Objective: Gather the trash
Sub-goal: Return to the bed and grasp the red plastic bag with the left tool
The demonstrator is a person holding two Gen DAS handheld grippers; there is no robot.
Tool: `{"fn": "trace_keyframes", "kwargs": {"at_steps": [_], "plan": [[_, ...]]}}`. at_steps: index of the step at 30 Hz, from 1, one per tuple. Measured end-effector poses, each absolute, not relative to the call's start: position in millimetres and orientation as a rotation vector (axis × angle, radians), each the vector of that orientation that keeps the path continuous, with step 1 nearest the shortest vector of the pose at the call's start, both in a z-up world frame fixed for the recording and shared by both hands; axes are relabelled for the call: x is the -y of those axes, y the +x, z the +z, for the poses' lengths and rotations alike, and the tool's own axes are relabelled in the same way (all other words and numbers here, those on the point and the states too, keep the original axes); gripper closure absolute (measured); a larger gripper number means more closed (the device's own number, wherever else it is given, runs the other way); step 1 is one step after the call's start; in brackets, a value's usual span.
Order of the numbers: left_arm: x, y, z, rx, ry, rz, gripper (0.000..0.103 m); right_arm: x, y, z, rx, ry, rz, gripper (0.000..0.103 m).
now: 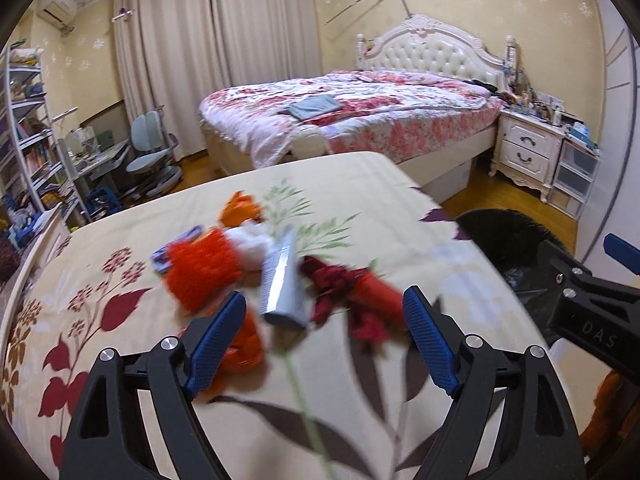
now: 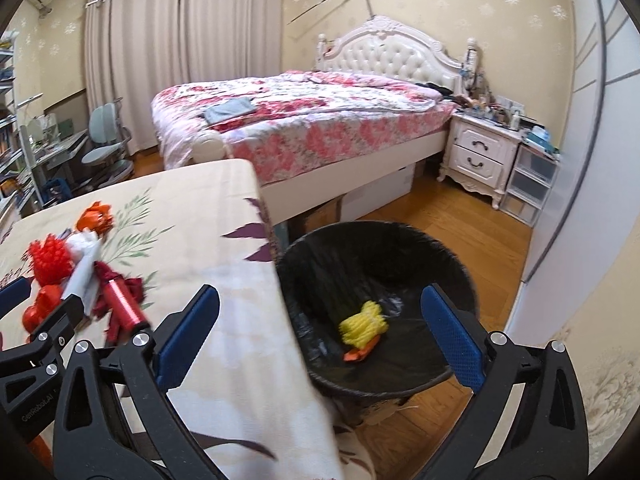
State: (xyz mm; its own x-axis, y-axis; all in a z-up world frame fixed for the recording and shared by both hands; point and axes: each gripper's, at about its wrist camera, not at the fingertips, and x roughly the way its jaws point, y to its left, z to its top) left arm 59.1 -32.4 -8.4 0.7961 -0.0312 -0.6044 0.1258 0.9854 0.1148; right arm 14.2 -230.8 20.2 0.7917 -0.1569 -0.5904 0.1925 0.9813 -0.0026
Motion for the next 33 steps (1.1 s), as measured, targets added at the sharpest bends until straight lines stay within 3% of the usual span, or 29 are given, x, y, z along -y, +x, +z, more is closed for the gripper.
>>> {"fn": "trace_keyframes", "kwargs": {"at_steps": [10, 22, 25, 33], "plan": [[-27.8, 60.9, -18.3, -0.665, 0.099, 0.034, 0.019, 175.1, 25.7, 19.3, -0.677, 0.020, -0.050, 0.005], [-36.6, 83.3, -35.2, -0.782, 0.052, -0.026, 0.018, 158.4, 36.3, 9.7, -0.713, 0.010, -0.008, 0.005], [-36.1, 83.2, -37.6, -0.797, 0.060, -0.041, 0.034, 159.4, 37.1, 8.0, -0.717, 0.012, -0.003, 0.005], [-32.5, 76.2, -34.9, -0.771, 0.082, -0.056, 0.039, 156.2, 37.2, 4.9, -0.731, 0.015, 0.019, 0.005]]}}
